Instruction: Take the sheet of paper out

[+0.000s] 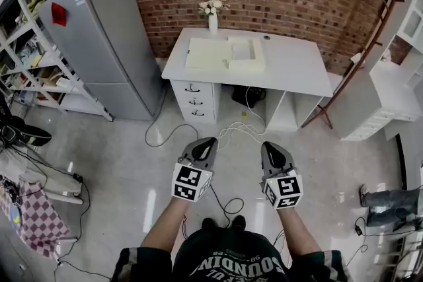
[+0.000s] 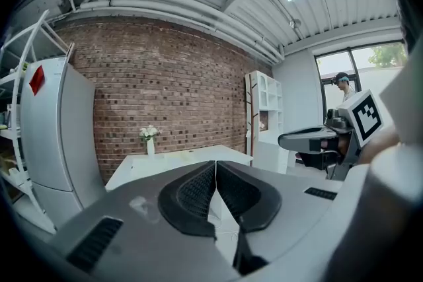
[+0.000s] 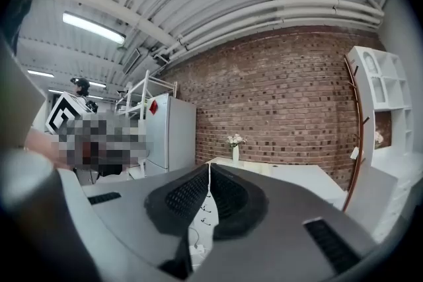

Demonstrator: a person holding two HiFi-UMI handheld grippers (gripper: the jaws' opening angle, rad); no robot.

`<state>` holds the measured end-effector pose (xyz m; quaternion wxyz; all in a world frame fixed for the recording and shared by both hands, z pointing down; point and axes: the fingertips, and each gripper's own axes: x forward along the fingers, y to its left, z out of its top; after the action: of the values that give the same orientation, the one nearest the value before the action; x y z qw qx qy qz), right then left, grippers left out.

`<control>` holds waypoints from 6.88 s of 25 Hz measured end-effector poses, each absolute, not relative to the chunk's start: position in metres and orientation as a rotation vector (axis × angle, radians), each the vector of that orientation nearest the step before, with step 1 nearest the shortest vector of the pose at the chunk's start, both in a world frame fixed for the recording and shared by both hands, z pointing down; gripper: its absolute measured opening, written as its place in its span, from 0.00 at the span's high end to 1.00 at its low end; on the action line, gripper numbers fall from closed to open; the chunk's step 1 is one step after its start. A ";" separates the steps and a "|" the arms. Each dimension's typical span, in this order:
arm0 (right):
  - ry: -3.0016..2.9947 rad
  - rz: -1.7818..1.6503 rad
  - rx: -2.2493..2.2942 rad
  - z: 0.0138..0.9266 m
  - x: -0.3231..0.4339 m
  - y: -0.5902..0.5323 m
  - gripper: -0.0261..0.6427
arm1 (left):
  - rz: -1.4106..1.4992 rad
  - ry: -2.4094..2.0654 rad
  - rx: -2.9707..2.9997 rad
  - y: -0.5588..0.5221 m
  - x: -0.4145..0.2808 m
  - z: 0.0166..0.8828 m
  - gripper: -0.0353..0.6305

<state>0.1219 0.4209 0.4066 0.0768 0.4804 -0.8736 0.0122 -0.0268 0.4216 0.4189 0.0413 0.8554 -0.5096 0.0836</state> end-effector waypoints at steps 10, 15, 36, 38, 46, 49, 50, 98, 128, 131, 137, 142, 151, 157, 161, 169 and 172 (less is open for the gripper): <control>-2.633 0.097 1.402 0.414 0.131 0.424 0.86 | 0.276 -1.550 2.603 0.424 -0.012 0.426 0.93; -2.650 0.096 1.364 0.413 0.142 0.426 0.86 | 0.274 -1.561 2.582 0.425 0.002 0.428 0.93; -2.719 0.094 1.256 0.414 0.139 0.394 0.86 | 0.230 -1.642 2.529 0.388 0.018 0.426 0.93; -2.716 0.091 1.263 0.414 0.132 0.382 0.86 | 0.226 -1.637 2.533 0.376 0.011 0.427 0.93; -2.676 0.114 1.337 0.415 0.098 0.326 0.86 | 0.257 -1.563 2.580 0.316 -0.021 0.433 0.93; -2.658 0.117 1.359 0.412 0.081 0.309 0.86 | 0.255 -1.528 2.589 0.296 -0.037 0.433 0.93; -2.650 0.119 1.367 0.412 0.076 0.303 0.86 | 0.254 -1.517 2.592 0.290 -0.043 0.433 0.93; -2.576 0.176 1.490 0.437 -0.008 0.128 0.86 | 0.288 -1.333 2.667 0.113 -0.108 0.466 0.93; -2.699 0.198 1.225 0.415 0.076 -0.160 0.86 | 0.321 -1.558 2.462 -0.150 -0.029 0.450 0.93; -2.697 0.202 1.230 0.417 0.082 -0.166 0.86 | 0.324 -1.548 2.465 -0.159 -0.021 0.452 0.93; -2.693 0.213 1.246 0.418 0.089 -0.177 0.86 | 0.322 -1.534 2.493 -0.174 -0.011 0.447 0.93; -2.691 0.217 1.245 0.418 0.081 -0.183 0.86 | 0.322 -1.525 2.501 -0.181 -0.016 0.448 0.93; -2.683 0.207 1.255 0.419 0.060 -0.198 0.86 | 0.306 -1.512 2.499 -0.196 -0.037 0.447 0.93; -2.672 0.200 1.262 0.420 0.053 -0.204 0.86 | 0.307 -1.511 2.503 -0.206 -0.044 0.449 0.93; -2.655 0.211 1.266 0.424 0.053 -0.208 0.86 | 0.311 -1.496 2.509 -0.214 -0.046 0.451 0.93; -2.614 0.239 1.284 0.440 0.054 -0.223 0.86 | 0.330 -1.457 2.490 -0.229 -0.049 0.469 0.93; -2.598 0.262 1.284 0.447 0.054 -0.226 0.86 | 0.340 -1.441 2.473 -0.232 -0.050 0.478 0.93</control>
<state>0.0536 -0.2263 0.4468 0.1156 0.4383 -0.8869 0.0894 -0.0499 -0.2318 0.4783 0.1291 0.8508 -0.4958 0.1171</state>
